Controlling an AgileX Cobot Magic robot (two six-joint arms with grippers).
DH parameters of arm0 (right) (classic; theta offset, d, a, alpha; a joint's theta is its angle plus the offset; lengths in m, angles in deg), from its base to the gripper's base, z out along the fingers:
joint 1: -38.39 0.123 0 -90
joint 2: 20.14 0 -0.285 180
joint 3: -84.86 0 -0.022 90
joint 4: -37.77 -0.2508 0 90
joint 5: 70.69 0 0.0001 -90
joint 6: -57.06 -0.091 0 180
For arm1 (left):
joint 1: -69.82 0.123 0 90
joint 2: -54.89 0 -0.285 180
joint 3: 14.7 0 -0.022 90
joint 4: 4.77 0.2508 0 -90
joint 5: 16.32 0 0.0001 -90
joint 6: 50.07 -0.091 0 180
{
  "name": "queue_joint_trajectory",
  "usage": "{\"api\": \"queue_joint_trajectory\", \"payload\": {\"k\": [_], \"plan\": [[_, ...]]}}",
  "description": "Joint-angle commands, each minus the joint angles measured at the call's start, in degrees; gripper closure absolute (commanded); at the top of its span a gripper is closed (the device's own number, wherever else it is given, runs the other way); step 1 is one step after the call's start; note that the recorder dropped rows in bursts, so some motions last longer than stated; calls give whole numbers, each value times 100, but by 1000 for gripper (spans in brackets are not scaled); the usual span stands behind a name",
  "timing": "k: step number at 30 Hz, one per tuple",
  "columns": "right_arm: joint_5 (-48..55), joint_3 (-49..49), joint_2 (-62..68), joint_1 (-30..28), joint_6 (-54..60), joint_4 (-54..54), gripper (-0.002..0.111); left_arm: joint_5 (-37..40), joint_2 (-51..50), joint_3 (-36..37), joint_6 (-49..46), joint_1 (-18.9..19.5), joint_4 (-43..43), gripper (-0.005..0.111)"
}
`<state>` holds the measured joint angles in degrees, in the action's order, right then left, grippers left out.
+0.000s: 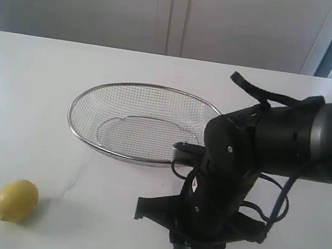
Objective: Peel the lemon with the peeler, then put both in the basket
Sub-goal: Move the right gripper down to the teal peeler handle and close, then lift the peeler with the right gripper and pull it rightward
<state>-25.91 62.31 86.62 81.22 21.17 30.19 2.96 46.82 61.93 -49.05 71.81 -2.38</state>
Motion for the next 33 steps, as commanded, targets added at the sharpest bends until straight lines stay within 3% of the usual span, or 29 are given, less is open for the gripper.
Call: {"api": "queue_joint_trajectory", "payload": {"k": [1,21,29,33], "plan": [[-85,6,151,12,-38,12,72,96,28,58,7,17,-14,107],[-562,6,490,12,-38,0,72,96,28,58,7,17,-14,107],[-410,6,637,12,-38,-11,80,96,28,58,7,17,-14,107],[-350,6,627,12,-38,16,93,96,28,58,7,17,-14,107]]}}
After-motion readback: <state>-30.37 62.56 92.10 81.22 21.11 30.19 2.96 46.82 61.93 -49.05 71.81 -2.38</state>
